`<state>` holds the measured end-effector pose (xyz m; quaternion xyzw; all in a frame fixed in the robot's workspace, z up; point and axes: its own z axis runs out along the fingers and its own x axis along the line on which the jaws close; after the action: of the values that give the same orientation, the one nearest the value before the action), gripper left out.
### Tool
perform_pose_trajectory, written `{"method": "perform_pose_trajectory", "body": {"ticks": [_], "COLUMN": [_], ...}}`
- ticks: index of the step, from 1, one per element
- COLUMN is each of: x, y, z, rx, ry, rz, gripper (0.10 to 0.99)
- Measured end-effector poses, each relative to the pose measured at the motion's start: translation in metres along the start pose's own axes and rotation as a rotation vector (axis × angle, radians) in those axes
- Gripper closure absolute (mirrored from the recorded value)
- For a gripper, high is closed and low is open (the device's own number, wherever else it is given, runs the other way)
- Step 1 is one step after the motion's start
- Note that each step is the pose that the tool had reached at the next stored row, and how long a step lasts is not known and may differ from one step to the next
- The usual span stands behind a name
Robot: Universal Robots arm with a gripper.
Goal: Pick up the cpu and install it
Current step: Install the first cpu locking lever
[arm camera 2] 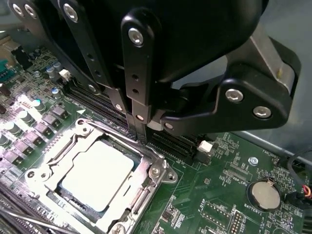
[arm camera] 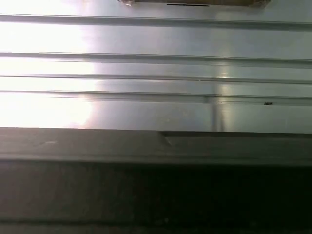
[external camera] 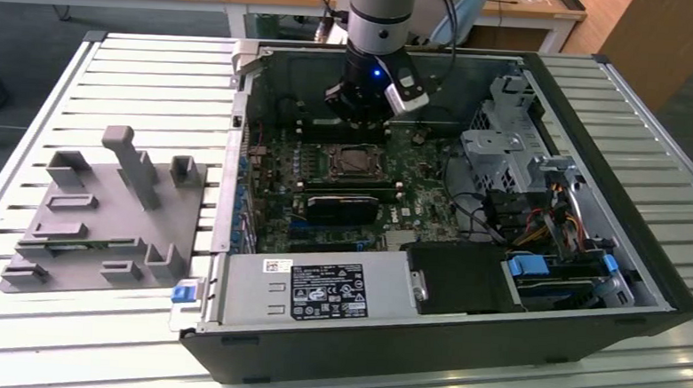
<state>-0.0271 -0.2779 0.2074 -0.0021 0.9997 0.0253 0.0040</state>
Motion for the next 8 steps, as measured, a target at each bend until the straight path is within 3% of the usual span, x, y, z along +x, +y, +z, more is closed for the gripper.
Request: {"method": "perform_pose_trajectory", "body": {"ticks": [8], "x": [-0.0044], "y": [-0.0027], "z": [-0.0002], "rx": [0.0], "ry": [0.0005], "rz": [0.0], "gripper": [0.98]}}
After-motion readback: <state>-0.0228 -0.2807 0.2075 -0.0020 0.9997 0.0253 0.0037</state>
